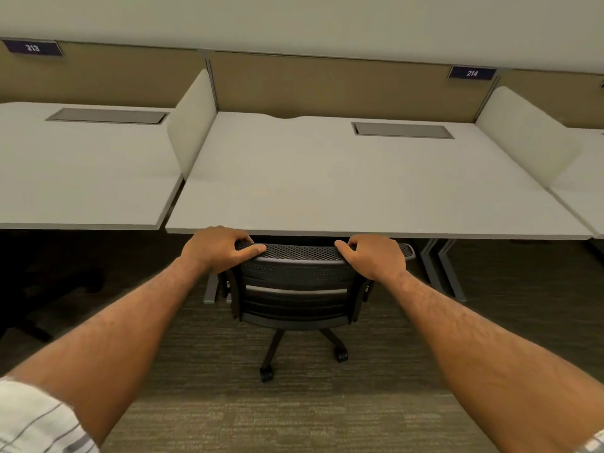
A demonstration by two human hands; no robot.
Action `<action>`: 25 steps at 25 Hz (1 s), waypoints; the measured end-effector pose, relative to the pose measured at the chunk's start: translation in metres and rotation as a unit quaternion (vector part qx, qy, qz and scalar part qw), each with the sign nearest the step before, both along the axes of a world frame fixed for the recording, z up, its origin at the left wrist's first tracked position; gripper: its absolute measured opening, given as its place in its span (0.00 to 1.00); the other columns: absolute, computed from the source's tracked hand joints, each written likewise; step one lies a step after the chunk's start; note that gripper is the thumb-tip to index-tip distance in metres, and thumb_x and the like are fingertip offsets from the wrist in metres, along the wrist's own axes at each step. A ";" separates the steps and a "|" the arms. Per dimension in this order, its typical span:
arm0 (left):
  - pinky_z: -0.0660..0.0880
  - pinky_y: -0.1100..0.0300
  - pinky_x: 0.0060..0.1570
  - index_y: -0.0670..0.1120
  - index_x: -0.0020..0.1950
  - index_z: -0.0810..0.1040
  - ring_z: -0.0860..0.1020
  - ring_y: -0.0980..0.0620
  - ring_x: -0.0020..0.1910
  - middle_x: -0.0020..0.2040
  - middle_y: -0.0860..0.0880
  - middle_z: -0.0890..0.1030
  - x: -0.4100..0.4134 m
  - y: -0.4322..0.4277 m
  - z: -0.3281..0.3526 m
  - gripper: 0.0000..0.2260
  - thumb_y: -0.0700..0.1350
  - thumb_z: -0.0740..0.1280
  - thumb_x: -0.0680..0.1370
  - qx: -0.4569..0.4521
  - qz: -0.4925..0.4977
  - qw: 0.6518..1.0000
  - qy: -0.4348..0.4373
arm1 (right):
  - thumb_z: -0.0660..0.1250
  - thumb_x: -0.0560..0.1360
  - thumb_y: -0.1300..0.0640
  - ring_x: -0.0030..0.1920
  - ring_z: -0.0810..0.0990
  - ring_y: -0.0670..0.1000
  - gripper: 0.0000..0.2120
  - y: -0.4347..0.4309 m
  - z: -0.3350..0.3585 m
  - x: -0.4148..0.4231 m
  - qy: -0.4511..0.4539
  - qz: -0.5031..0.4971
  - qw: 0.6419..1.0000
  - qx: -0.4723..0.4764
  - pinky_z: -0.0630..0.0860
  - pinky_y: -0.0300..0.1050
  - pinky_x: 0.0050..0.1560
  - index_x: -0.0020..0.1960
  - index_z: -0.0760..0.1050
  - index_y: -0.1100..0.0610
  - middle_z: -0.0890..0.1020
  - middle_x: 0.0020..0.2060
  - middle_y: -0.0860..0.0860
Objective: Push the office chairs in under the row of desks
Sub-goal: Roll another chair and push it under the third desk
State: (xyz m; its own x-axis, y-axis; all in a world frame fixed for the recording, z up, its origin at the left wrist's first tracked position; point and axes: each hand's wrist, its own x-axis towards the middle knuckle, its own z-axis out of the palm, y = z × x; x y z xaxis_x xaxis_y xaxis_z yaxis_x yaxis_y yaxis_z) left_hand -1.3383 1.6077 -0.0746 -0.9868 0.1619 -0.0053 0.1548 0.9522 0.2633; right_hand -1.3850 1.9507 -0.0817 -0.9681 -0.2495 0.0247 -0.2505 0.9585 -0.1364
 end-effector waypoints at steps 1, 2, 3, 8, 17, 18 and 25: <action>0.72 0.57 0.40 0.59 0.55 0.81 0.77 0.56 0.45 0.46 0.58 0.81 -0.002 0.000 -0.001 0.37 0.82 0.48 0.68 -0.002 0.000 1.000 0.002 | 0.52 0.79 0.29 0.34 0.75 0.43 0.28 0.000 -0.001 -0.002 0.003 -0.001 1.000 -0.002 0.70 0.44 0.36 0.41 0.79 0.47 0.79 0.31 0.43; 0.71 0.57 0.40 0.59 0.55 0.81 0.77 0.56 0.45 0.46 0.58 0.81 -0.004 0.000 -0.001 0.37 0.82 0.48 0.68 -0.005 0.001 1.000 0.007 | 0.52 0.79 0.29 0.34 0.75 0.43 0.28 0.001 -0.001 -0.004 0.003 -0.001 1.000 -0.002 0.71 0.44 0.36 0.41 0.79 0.47 0.79 0.31 0.43; 0.72 0.57 0.40 0.59 0.55 0.82 0.77 0.56 0.44 0.46 0.58 0.82 -0.005 0.000 -0.001 0.36 0.81 0.48 0.69 -0.009 0.001 1.000 0.012 | 0.52 0.79 0.29 0.35 0.76 0.43 0.28 0.002 -0.002 -0.005 0.003 0.000 1.000 -0.003 0.72 0.44 0.37 0.41 0.80 0.47 0.79 0.32 0.43; 0.71 0.58 0.38 0.58 0.57 0.82 0.78 0.56 0.44 0.47 0.57 0.83 0.003 0.006 0.001 0.28 0.75 0.54 0.76 -0.030 0.011 0.999 0.010 | 0.52 0.79 0.29 0.34 0.76 0.43 0.28 0.004 -0.002 -0.004 -0.005 0.004 1.000 -0.009 0.74 0.44 0.38 0.42 0.81 0.47 0.80 0.31 0.43; 0.68 0.44 0.69 0.51 0.69 0.74 0.75 0.48 0.65 0.66 0.49 0.78 0.065 0.056 0.015 0.30 0.71 0.54 0.79 -0.077 0.081 0.992 0.058 | 0.54 0.82 0.34 0.44 0.80 0.51 0.25 0.018 0.001 0.008 -0.018 0.053 0.997 -0.045 0.80 0.54 0.52 0.50 0.80 0.52 0.84 0.45 0.51; 0.64 0.43 0.73 0.50 0.73 0.70 0.71 0.47 0.70 0.71 0.48 0.75 0.073 0.063 0.017 0.32 0.71 0.54 0.79 -0.088 0.088 0.991 0.051 | 0.55 0.82 0.35 0.47 0.80 0.52 0.24 0.023 0.003 0.011 -0.007 0.063 0.996 -0.066 0.79 0.55 0.55 0.53 0.80 0.53 0.85 0.49 0.53; 0.56 0.39 0.78 0.51 0.80 0.61 0.58 0.46 0.81 0.81 0.46 0.60 0.155 0.083 0.035 0.40 0.75 0.47 0.77 -0.172 0.194 0.963 0.072 | 0.60 0.81 0.35 0.76 0.66 0.58 0.34 0.042 0.031 0.046 0.056 0.187 0.978 -0.069 0.62 0.58 0.77 0.78 0.66 0.56 0.68 0.77 0.58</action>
State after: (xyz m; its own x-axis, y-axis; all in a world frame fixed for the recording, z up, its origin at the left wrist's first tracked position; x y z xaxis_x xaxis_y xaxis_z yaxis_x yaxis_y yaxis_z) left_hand -1.1835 1.6910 -0.0397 -0.9670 -0.2070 0.1485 -0.2198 0.9727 -0.0750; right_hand -1.3394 1.9929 -0.0508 -0.7989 -0.5726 0.1839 -0.6010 0.7714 -0.2092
